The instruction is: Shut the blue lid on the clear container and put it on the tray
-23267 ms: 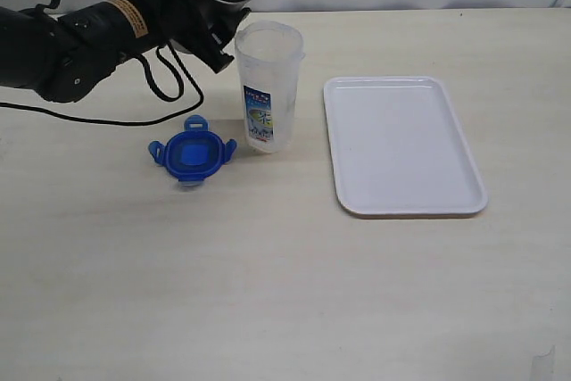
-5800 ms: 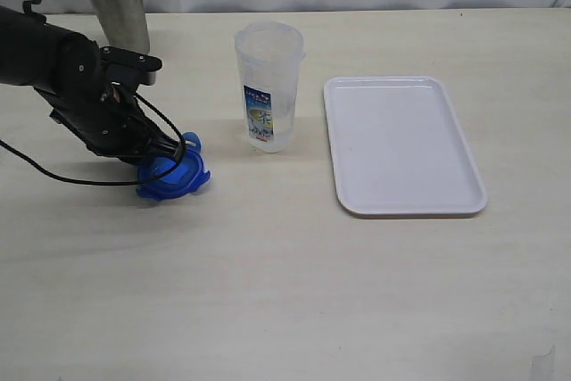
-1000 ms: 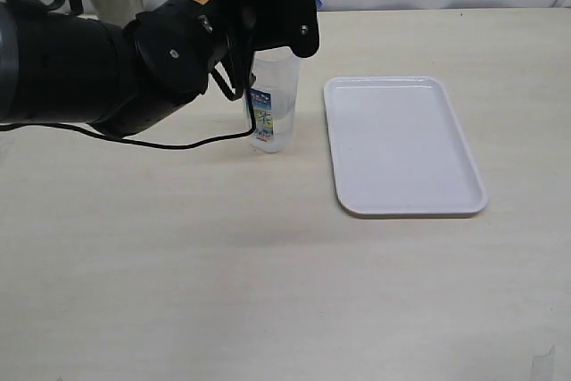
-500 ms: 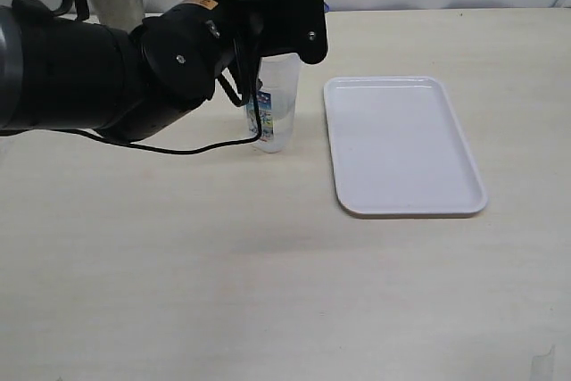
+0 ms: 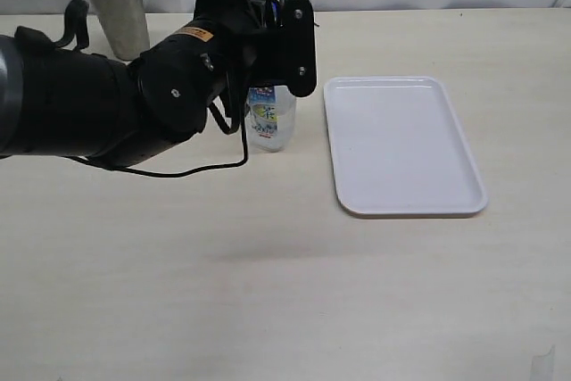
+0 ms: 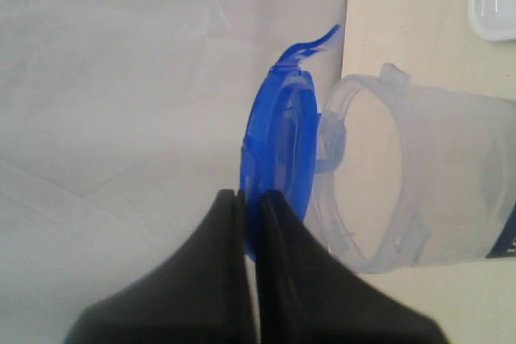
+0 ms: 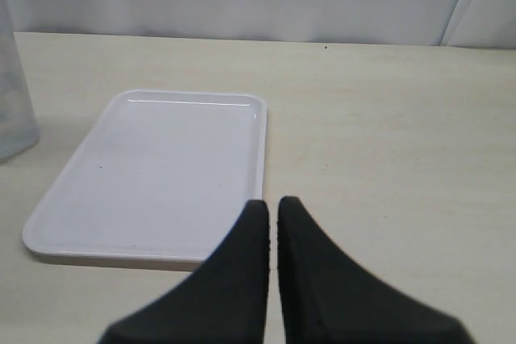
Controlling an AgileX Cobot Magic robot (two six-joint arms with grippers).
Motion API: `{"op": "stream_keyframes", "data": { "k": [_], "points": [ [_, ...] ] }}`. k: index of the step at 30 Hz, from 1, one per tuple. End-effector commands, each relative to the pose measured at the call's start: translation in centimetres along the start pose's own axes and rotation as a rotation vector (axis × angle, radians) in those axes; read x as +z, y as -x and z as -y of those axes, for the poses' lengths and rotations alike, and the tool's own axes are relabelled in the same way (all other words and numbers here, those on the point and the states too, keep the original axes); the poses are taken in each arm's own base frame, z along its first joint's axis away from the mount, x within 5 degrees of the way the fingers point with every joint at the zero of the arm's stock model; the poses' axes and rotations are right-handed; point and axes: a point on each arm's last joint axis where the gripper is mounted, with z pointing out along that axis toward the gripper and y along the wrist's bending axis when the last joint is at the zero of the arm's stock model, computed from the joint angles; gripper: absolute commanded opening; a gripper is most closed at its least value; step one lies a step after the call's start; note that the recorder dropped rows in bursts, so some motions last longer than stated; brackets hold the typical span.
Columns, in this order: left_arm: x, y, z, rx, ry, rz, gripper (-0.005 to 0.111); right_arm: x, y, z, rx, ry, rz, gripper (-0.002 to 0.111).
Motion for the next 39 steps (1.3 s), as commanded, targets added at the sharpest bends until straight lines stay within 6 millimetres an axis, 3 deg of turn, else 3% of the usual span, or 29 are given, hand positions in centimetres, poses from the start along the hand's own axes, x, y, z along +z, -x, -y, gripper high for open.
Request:
{"op": "stream_keyframes", "data": {
  "k": [1,8,25,39],
  "points": [
    [-0.3,0.4,0.2,0.034,-0.015,0.019,0.0,0.0,0.0,0.0,0.002,-0.004,0.01,0.004],
    [-0.6,1.2,0.5,0.035,-0.019,0.039,0.0,0.0,0.0,0.0,0.002,-0.004,0.01,0.004],
    [-0.9,0.8,0.2,0.023,0.022,0.0,0.0,0.0,0.0,0.0,0.002,-0.004,0.01,0.004],
    [-1.7,0.2,1.5,0.077,-0.019,0.016,0.0,0.0,0.0,0.0,0.002,-0.004,0.01,0.004]
  ]
}}
